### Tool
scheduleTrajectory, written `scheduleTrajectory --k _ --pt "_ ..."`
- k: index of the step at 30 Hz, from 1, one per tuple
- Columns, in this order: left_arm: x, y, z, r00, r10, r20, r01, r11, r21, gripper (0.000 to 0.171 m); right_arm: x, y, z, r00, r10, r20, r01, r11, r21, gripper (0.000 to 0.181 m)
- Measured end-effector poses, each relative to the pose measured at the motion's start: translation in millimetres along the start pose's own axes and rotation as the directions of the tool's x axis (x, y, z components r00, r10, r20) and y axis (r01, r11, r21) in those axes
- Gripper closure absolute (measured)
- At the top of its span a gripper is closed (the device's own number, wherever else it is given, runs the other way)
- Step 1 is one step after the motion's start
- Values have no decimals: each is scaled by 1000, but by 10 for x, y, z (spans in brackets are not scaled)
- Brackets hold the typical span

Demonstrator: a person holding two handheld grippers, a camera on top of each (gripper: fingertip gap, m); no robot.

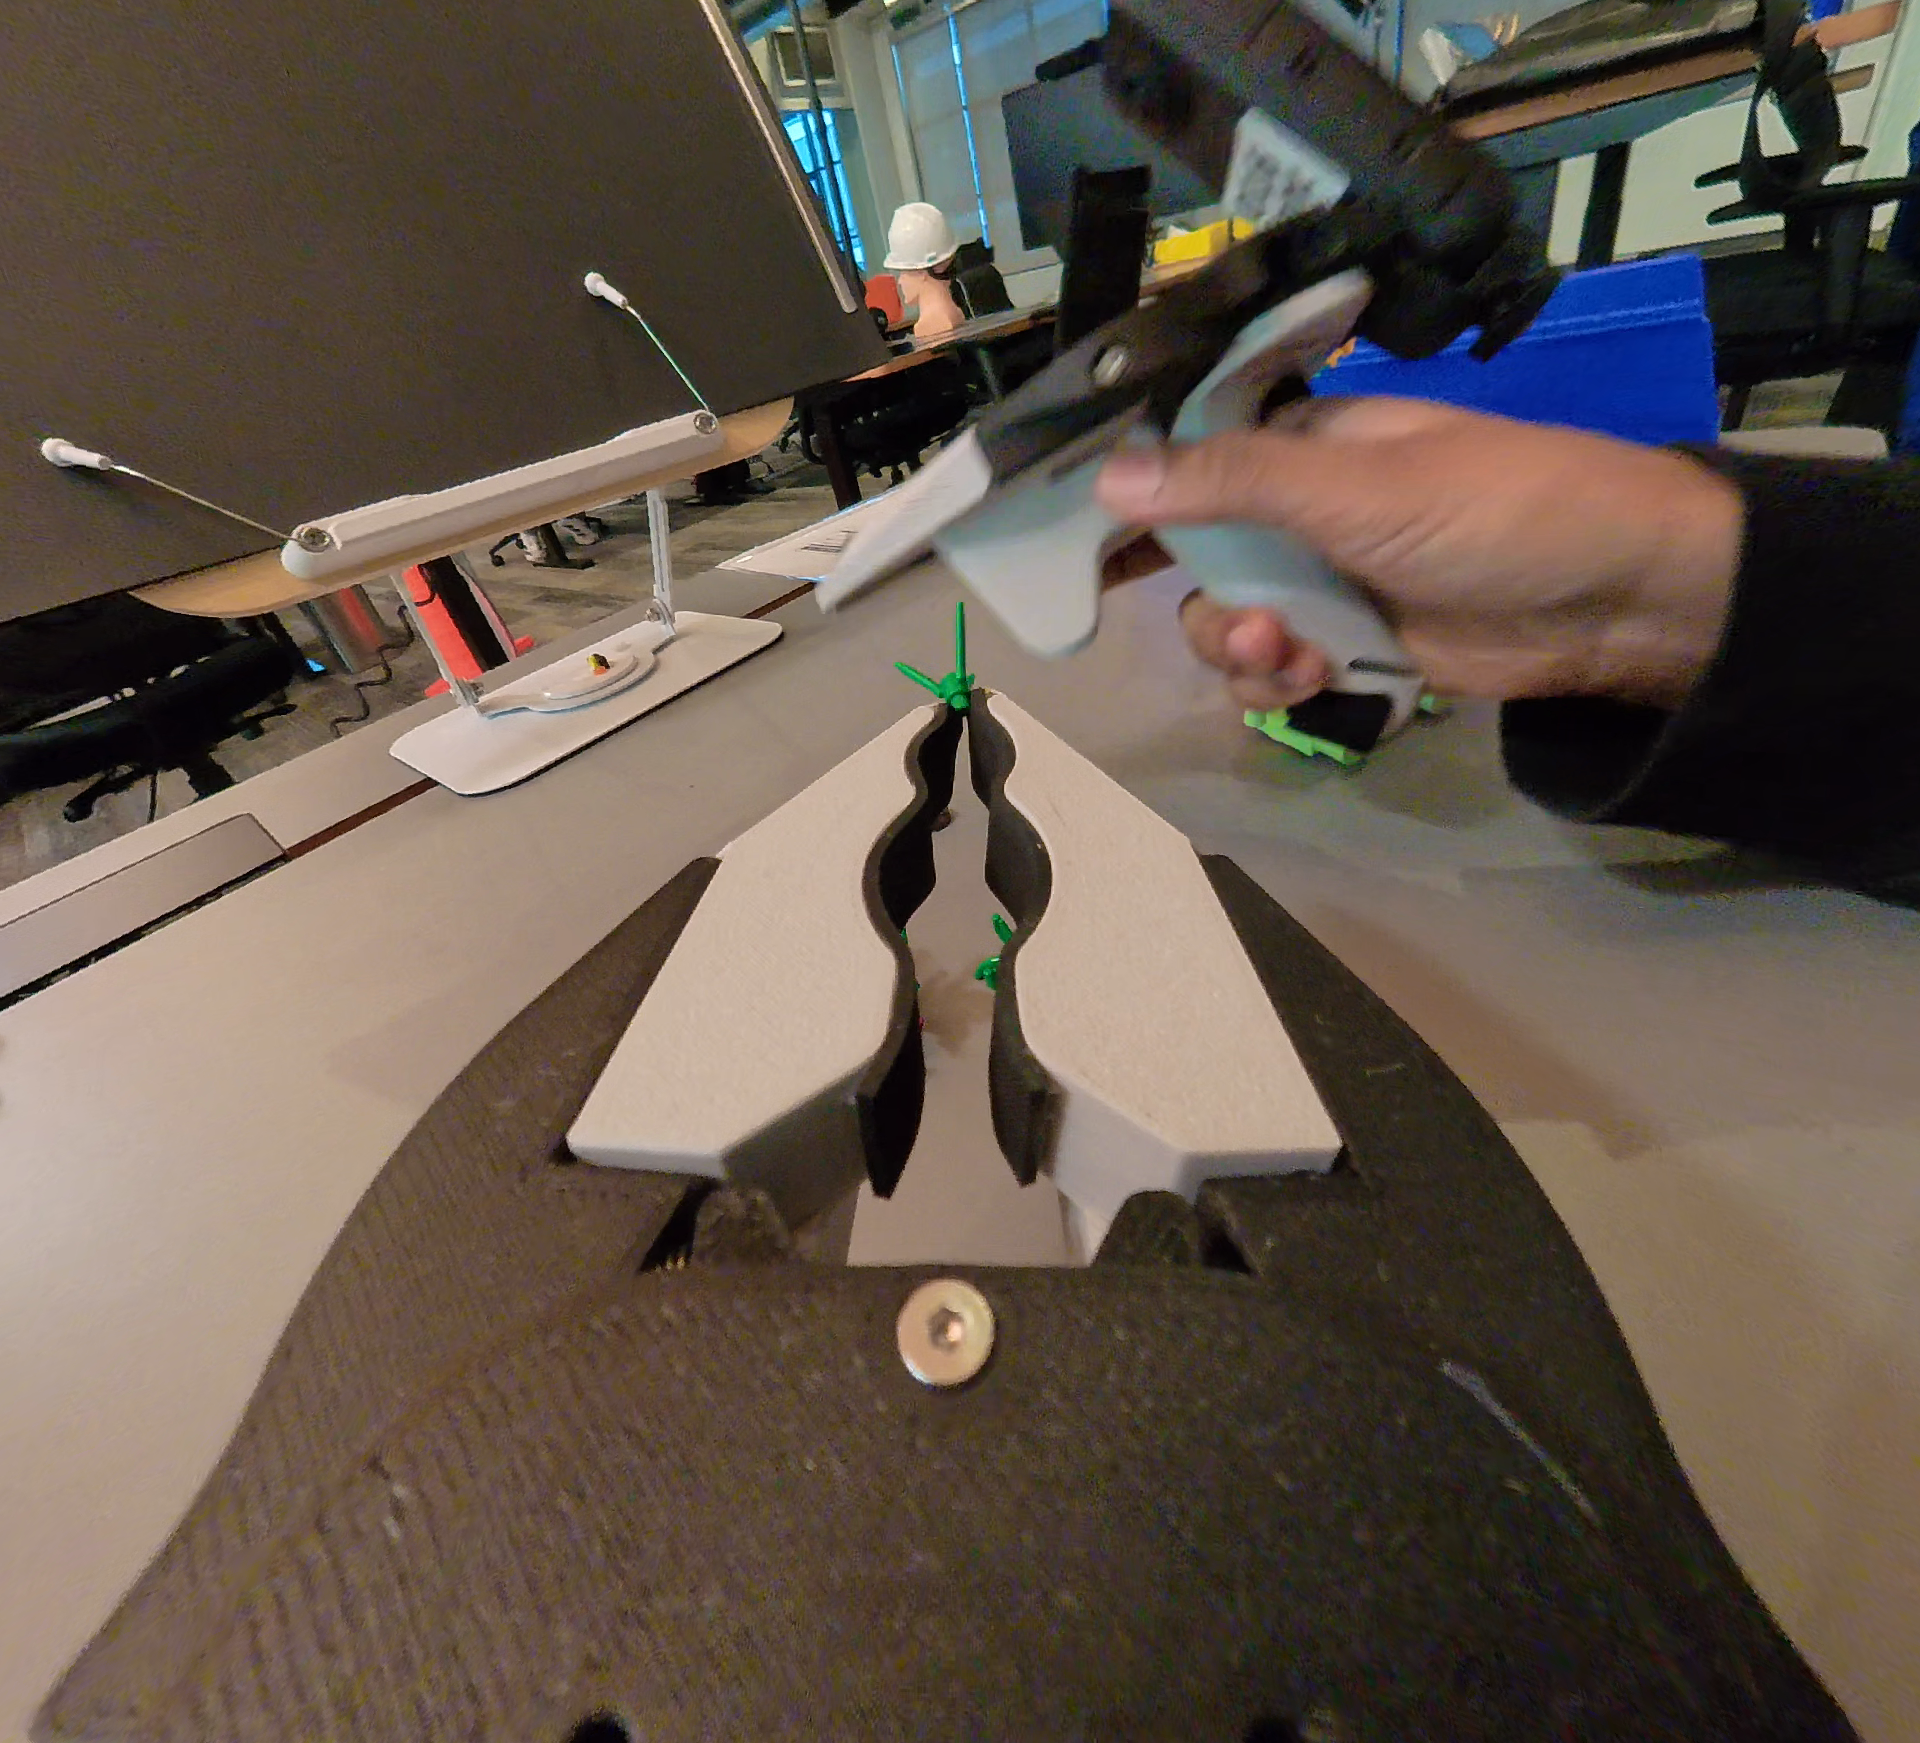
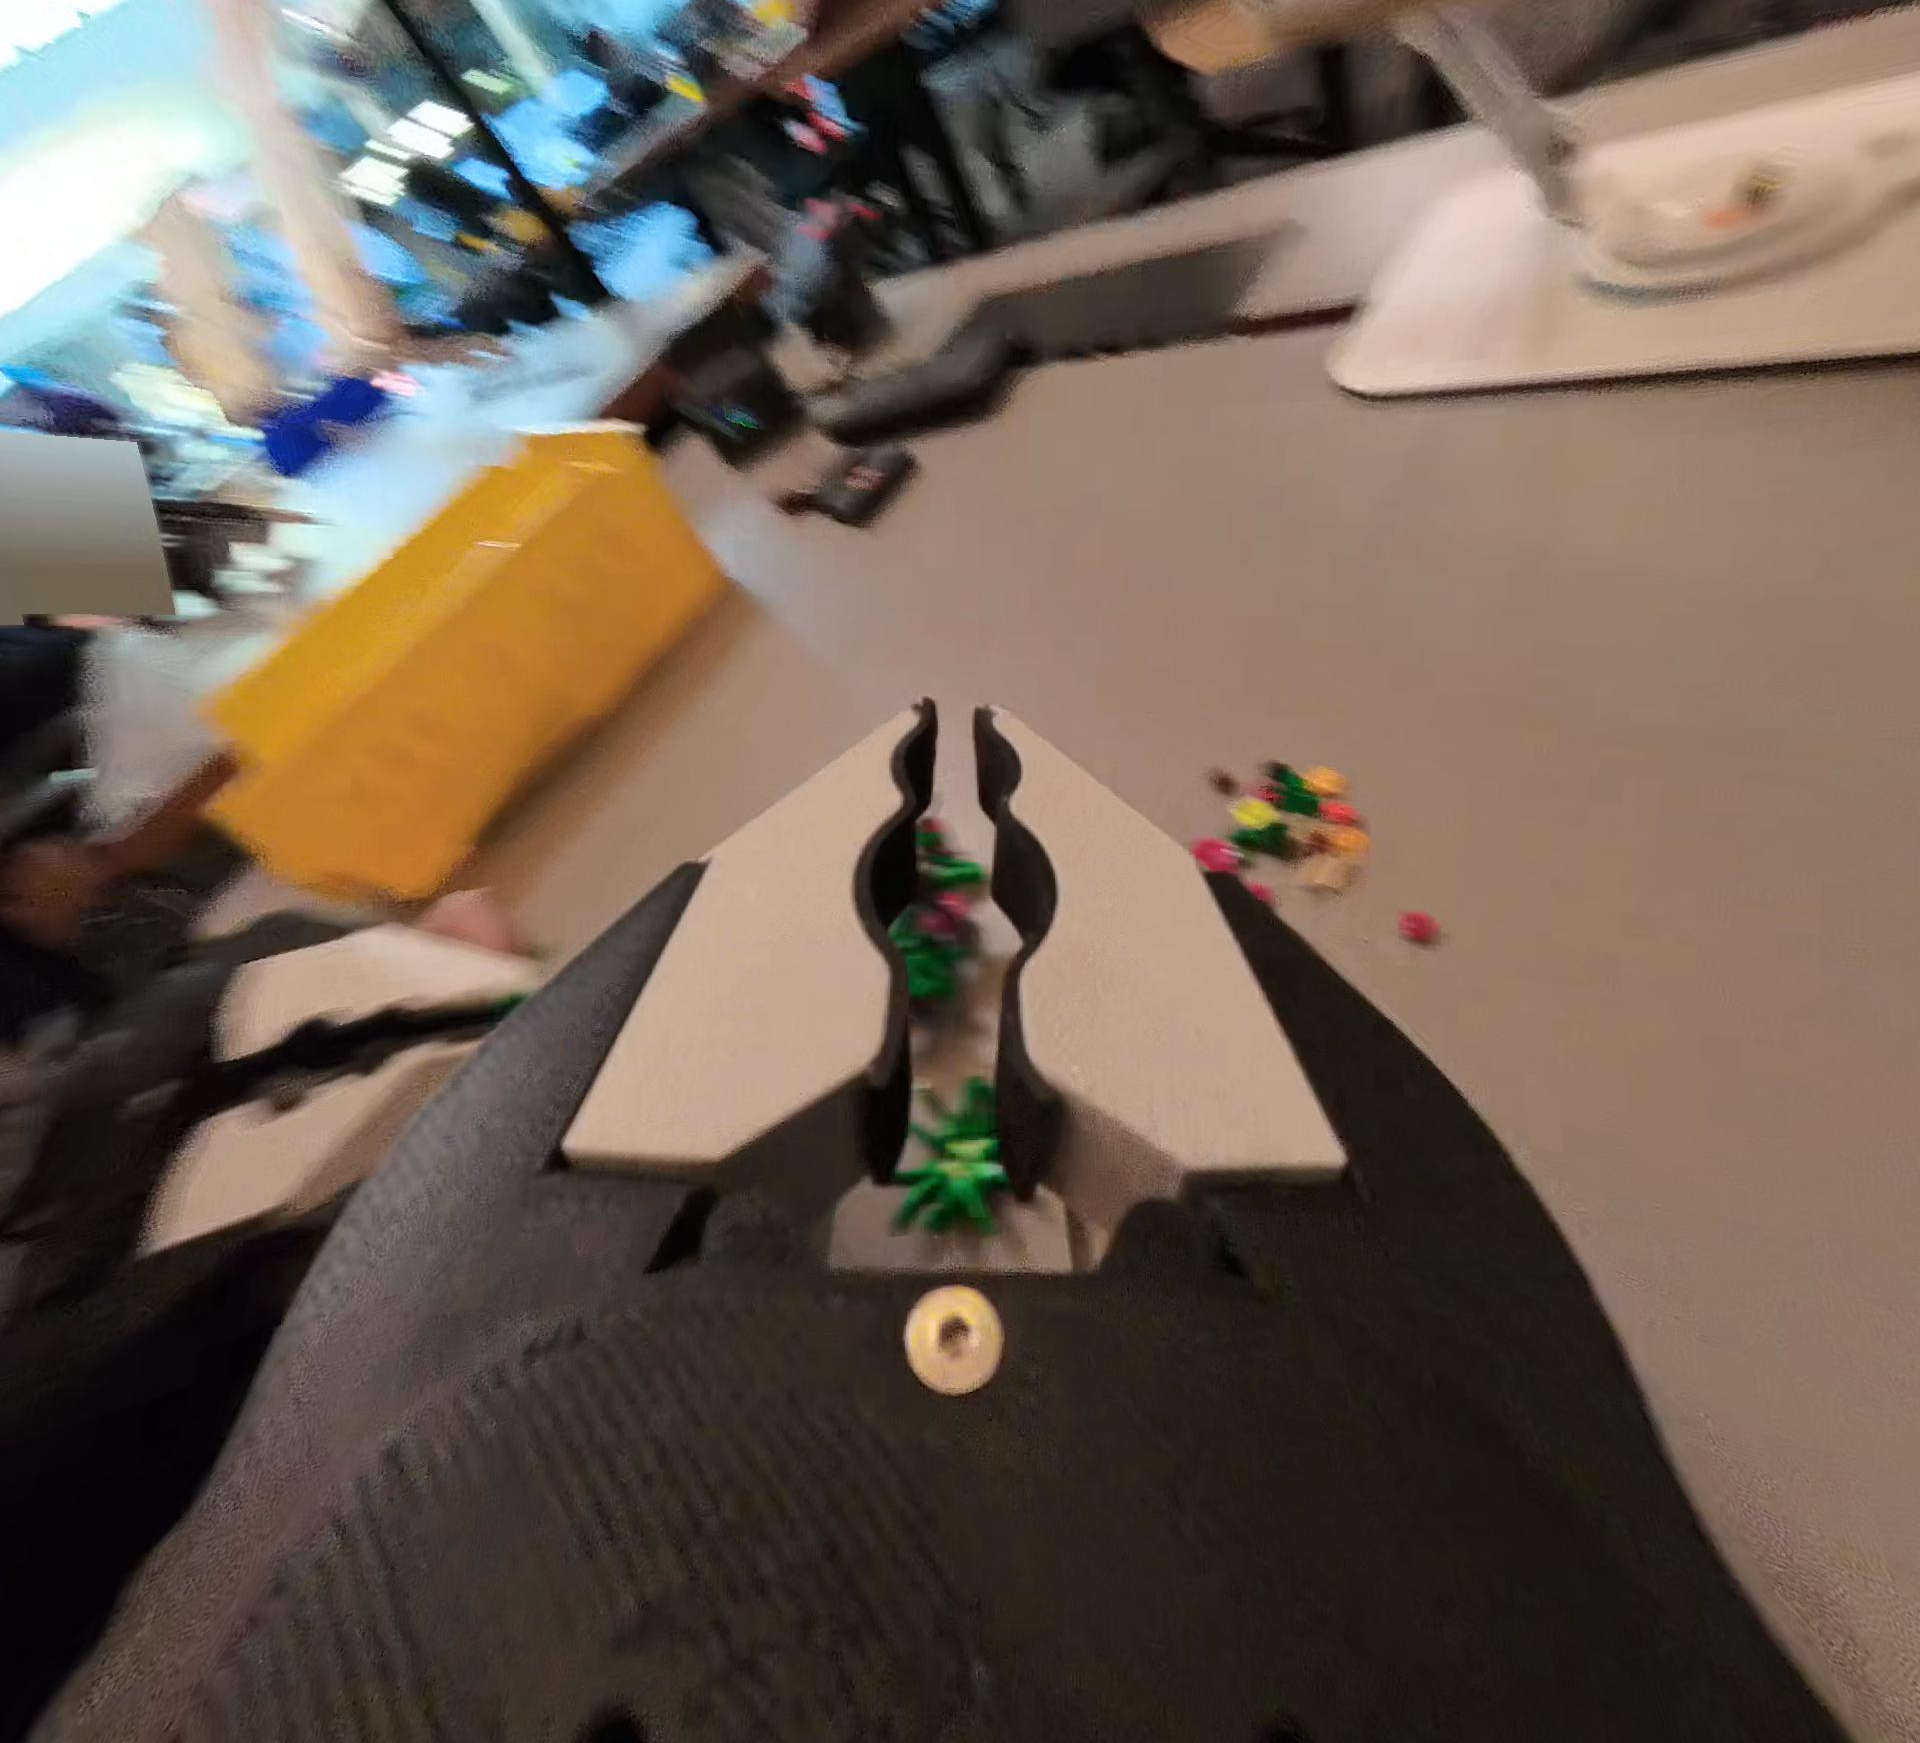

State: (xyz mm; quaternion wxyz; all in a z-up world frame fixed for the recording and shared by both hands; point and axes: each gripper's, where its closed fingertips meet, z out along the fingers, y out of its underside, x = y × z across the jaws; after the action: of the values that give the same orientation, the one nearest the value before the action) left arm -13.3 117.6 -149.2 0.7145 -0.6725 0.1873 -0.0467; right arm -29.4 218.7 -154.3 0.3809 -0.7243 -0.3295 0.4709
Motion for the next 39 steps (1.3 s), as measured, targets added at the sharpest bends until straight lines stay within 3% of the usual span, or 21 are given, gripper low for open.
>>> scheduleTrajectory --k 3,7,12,15,17,21,23,25,27,30,33,36,39 --pt "4 1 1 1000 4 1 -4 1000 -2 171 -474 -18 -240 971 31 236 -26 999 -26 173" --pt "11 1 9 1000 5 1 -5 1000 -2 171 -829 156 -470 914 55 402 -14 994 -106 160" --pt "33 -3 21 1000 16 1 -16 1000 -1 171 -944 382 -488 903 44 426 32 985 -169 157" --pt "54 2 28 999 35 1 -35 999 -5 171 -984 414 -440 900 47 433 32 984 -174 164" --pt "60 -7 24 999 43 4 -43 999 2 171 -940 399 -406 916 29 401 40 986 -162 181" --pt "11 -21 19 999 25 34 -26 1000 13 166 -842 311 -367 936 32 350 21 989 -147 181" --pt "-60 -14 20 998 -5 62 4 1000 9 152 -595 152 -320 976 -19 218 41 994 -99 181" --pt "-111 -18 10 997 -43 70 42 999 18 152 -269 7 -240 995 -98 34 101 991 -86 181" --pt "-169 -21 -1 993 -82 81 80 996 27 153 31 47 -77 977 -178 -120 154 971 -184 181" --pt "-226 -25 -16 988 -130 81 127 991 42 154 392 338 199 934 -267 -240 160 908 -386 181" --pt "-235 -46 -40 987 -147 71 143 988 64 156 535 557 415 939 -241 -246 104 879 -465 181" --pt "-227 -60 -52 987 -144 66 139 988 75 159 429 535 592 969 -155 -190 60 901 -430 181" --pt "-218 -62 -54 988 -143 59 138 987 77 161 474 582 695 962 -182 -206 66 881 -468 181"
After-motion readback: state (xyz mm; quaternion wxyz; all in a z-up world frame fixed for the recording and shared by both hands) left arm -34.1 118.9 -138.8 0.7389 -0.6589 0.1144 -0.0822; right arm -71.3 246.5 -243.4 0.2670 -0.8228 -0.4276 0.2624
